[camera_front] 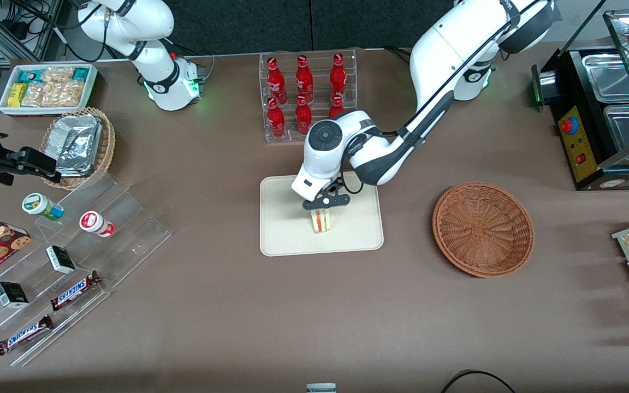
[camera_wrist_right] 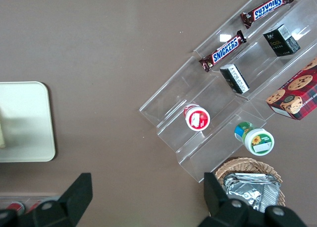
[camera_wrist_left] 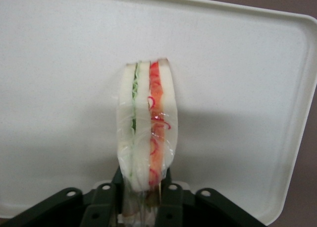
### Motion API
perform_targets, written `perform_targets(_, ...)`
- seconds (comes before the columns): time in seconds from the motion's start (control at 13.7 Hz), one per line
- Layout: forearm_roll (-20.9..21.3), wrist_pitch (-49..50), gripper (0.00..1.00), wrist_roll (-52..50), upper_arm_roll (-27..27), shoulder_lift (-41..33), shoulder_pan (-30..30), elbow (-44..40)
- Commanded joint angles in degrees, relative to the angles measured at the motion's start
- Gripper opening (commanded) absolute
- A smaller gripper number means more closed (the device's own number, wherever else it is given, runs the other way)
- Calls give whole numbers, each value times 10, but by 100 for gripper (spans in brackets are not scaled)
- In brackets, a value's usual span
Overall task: Place sandwich from basket to tray
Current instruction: 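Lower the held sandwich onto the tray's centre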
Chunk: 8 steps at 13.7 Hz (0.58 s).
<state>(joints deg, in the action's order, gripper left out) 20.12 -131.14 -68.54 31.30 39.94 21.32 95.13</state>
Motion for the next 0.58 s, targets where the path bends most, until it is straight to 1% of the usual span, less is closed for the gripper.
perform_targets(0.0,12,0,100,-15,-6,-6,3,-5)
perform_targets(0.15,3,45,100,-19,-5,-33,0,-11)
perform_targets(0.36,-4,104,100,-41,-4,-85,-19,-16)
perform_targets(0.51,-37,137,100,-51,-4,-121,-32,-20)
